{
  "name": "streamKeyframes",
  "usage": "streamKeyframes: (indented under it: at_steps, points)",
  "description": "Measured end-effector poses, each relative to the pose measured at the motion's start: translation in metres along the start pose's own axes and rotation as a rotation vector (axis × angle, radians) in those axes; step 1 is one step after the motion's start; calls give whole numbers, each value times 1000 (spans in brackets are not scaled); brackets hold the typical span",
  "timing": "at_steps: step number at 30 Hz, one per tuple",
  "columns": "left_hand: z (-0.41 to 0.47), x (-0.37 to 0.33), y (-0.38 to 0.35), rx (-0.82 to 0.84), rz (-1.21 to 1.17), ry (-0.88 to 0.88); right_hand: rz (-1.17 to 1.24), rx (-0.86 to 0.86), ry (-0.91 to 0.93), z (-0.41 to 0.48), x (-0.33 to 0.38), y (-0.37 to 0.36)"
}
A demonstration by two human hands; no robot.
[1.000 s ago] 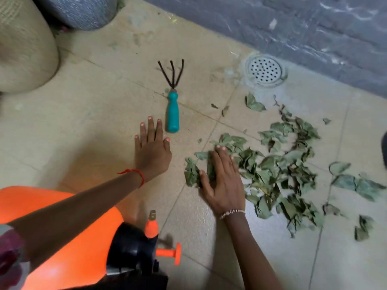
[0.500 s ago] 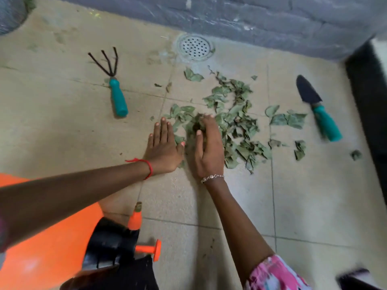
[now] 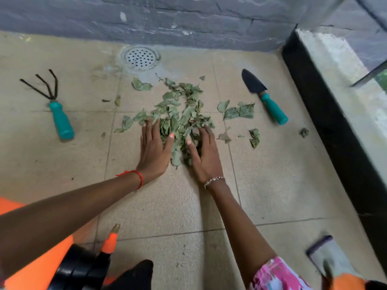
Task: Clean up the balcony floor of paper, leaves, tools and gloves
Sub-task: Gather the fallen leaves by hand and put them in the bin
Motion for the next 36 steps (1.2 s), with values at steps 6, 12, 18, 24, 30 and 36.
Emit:
streamKeyframes:
  at_steps: [6,12,18,24,30,36]
  points:
    - [20,0,12,-177,-146,-46,-228,-321,-250,21,-46,49]
    - [44,2,19,-238,-149,-39,-258,-40,-122,18,-65,41]
    - [67,5,26,-260,-106,-77,-173,-250,-103,63,-89,58]
    - [82,13,33,-304,-84,-46,-326,-39,-59,94,-98,48]
    - [111,12,38,-264,-90,-72,136,-46,233,127,-68,22]
    - [162,14,63,-488,252,-103,-140,67,74,205,-81,3]
Point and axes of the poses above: each hand's wrist, its own z-axis towards the middle knuckle, its own y-axis out of the back of the hand, x = y × z, the point moved 1 cm from there along z, towards the middle knuckle, and after that the axes turned 13 degrees about y, right-handed, at the moved point
